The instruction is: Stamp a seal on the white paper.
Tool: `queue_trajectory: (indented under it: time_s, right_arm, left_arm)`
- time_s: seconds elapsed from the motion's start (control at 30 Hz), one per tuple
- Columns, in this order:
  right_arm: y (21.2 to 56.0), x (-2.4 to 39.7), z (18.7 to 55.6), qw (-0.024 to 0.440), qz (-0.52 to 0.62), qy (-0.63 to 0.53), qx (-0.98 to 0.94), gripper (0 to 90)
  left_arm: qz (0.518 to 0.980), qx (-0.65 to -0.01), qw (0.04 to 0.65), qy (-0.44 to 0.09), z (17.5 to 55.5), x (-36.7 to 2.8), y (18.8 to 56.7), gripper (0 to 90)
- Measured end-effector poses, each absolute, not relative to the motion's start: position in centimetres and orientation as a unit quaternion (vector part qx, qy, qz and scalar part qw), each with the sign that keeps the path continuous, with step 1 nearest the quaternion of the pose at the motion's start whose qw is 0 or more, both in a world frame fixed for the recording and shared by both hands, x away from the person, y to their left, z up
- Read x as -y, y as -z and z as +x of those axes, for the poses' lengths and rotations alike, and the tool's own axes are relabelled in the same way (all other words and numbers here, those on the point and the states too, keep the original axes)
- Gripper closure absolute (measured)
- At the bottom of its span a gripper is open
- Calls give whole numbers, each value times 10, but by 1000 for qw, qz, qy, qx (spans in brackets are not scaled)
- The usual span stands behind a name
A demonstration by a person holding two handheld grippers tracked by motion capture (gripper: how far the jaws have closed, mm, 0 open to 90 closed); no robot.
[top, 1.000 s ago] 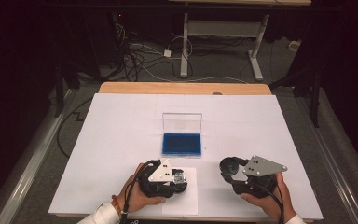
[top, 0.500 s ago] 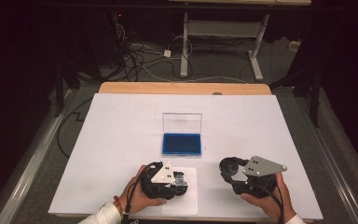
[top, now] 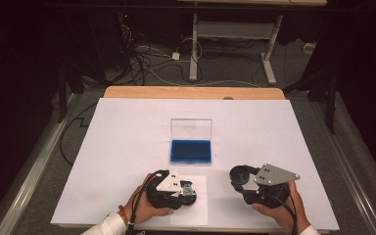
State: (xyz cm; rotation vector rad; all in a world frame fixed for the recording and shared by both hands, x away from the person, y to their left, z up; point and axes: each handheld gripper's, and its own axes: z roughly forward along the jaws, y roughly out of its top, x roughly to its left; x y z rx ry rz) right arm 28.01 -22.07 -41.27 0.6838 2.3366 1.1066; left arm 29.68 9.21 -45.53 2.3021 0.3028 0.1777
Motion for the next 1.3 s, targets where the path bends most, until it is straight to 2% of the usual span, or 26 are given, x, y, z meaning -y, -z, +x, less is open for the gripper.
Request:
queue_trajectory:
  time_s: [0.4, 0.83, 1.3]
  right_arm:
    - [413, 222, 280, 231, 251, -402, -850, 384]
    - [412, 223, 281, 232, 253, -405, -848, 384]
    - [414, 217, 288, 224, 255, -401, -851, 384]
  left_arm:
    - [906, -122, 402, -52, 301, -94, 457, 544]
    - [912, -119, 389, -56, 301, -92, 454, 544]
    - [904, -128, 404, -55, 299, -93, 458, 543]
